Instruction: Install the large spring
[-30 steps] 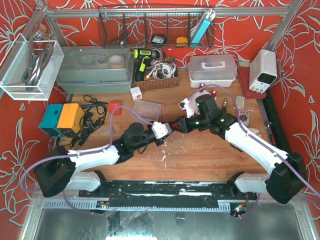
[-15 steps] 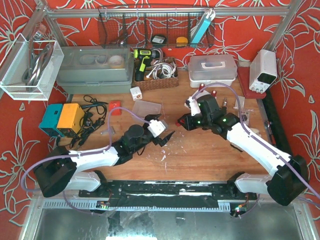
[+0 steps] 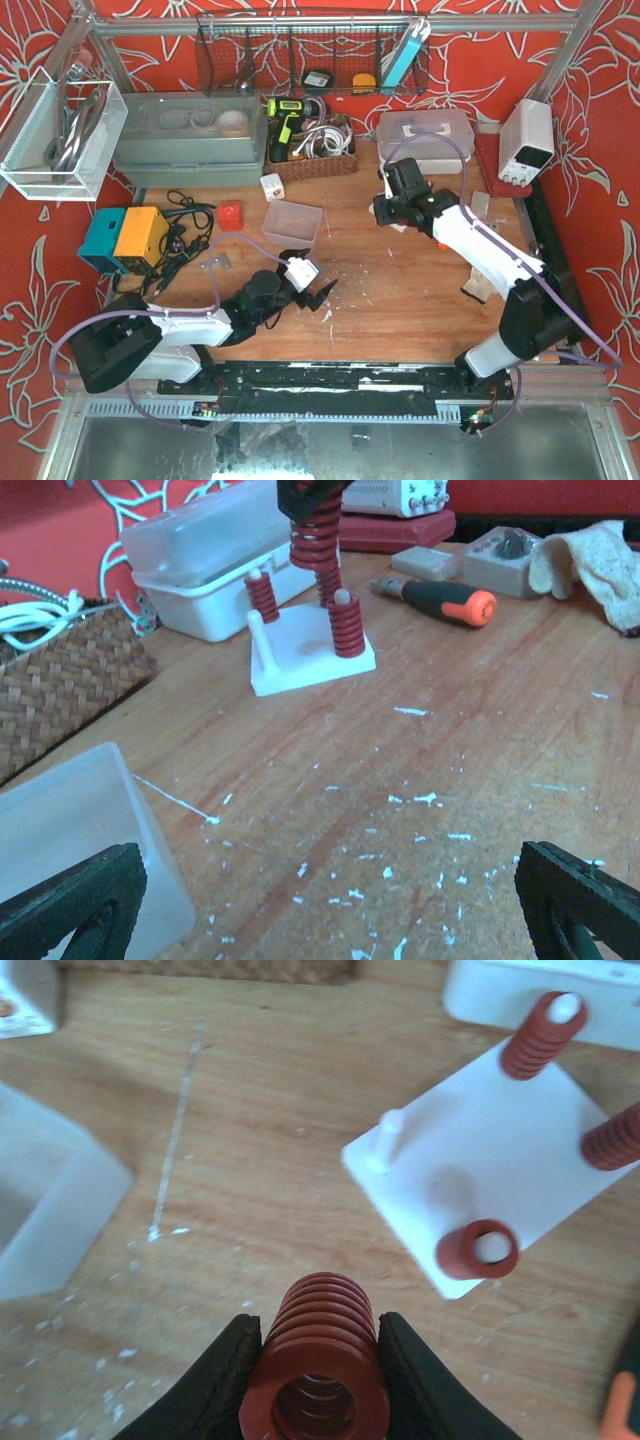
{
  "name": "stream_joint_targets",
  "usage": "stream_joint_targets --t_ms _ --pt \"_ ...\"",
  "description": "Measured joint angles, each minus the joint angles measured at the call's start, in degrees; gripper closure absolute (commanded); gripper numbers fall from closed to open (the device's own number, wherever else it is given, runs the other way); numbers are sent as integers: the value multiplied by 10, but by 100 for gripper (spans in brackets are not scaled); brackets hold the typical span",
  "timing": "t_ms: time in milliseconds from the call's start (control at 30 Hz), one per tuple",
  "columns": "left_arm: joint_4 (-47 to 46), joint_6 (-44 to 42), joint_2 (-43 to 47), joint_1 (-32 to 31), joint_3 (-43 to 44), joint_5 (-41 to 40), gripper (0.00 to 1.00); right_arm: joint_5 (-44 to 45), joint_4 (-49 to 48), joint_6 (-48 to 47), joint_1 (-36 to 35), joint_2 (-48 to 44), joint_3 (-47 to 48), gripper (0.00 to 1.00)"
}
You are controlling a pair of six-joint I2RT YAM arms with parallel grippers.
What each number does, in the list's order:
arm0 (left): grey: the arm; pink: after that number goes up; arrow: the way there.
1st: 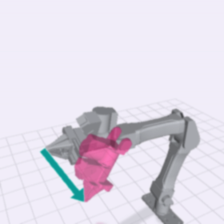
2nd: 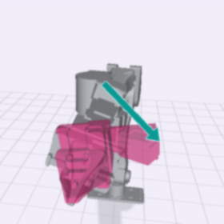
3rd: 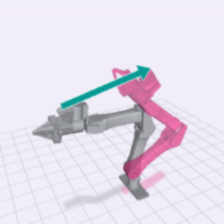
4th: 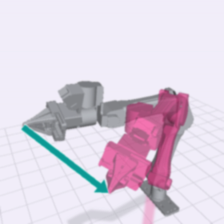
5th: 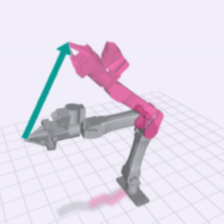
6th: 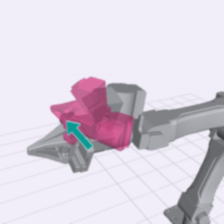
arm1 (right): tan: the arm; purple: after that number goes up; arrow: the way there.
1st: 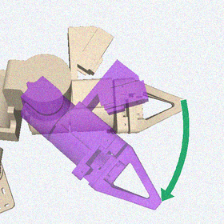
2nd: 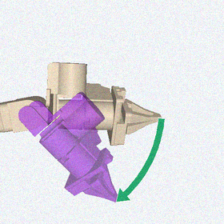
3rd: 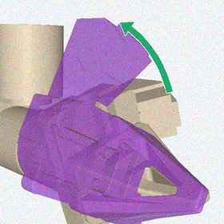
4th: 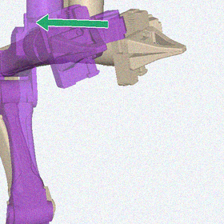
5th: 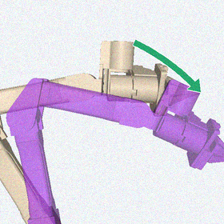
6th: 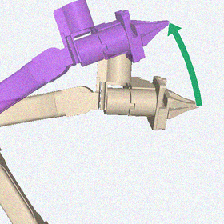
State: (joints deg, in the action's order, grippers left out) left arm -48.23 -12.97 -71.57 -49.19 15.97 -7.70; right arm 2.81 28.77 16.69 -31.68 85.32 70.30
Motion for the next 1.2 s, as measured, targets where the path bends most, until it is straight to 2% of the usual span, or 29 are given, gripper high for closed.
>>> stream_joint_targets --t_ms 200,600,1200 --pt "-48 4 -16 0 -36 3 0 43 12 -14 23 88 76 92" --pt "-59 4 -11 0 -29 10 0 63 14 -21 30 223 187 93" --pt "-59 3 11 0 -29 23 0 66 25 -22 43 271 223 91"
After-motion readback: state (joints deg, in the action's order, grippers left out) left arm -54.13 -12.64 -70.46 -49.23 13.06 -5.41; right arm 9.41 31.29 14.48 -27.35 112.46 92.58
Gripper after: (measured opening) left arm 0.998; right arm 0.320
